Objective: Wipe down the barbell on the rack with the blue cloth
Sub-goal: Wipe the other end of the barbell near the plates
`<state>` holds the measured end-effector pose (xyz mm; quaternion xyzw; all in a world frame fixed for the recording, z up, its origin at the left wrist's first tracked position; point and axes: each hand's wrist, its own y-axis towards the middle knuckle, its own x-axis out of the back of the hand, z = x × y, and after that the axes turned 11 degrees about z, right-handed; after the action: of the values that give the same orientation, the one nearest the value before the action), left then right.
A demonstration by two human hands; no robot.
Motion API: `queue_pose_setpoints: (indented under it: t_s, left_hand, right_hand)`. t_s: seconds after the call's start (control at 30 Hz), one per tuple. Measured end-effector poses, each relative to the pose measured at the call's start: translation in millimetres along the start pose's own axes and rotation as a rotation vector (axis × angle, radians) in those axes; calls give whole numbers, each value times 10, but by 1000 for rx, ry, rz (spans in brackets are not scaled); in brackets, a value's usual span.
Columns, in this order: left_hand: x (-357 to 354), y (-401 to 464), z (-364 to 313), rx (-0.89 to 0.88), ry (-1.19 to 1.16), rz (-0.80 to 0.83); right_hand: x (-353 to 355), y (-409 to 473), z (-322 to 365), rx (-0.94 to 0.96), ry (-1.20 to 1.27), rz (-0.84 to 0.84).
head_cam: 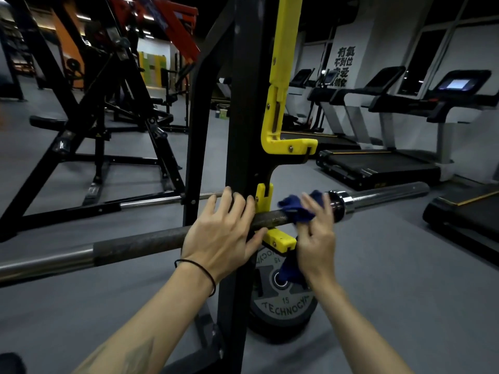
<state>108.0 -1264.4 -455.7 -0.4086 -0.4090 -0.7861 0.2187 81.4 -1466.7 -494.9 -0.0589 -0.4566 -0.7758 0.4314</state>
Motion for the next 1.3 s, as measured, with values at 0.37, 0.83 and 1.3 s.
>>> queue_pose_setpoints:
  t_s: [0.37,0.83,1.3]
  left_hand:
    - [18,12,0,-24,-12,-43]
    - [269,303,107,27,-352,368]
    - [94,243,7,60,-98,-52]
  right_hand:
    - [64,-7,-91,14,-39,-23]
    - [-155,-261,-4,219,-102,69]
    - [149,-2,-354,303,-251,66]
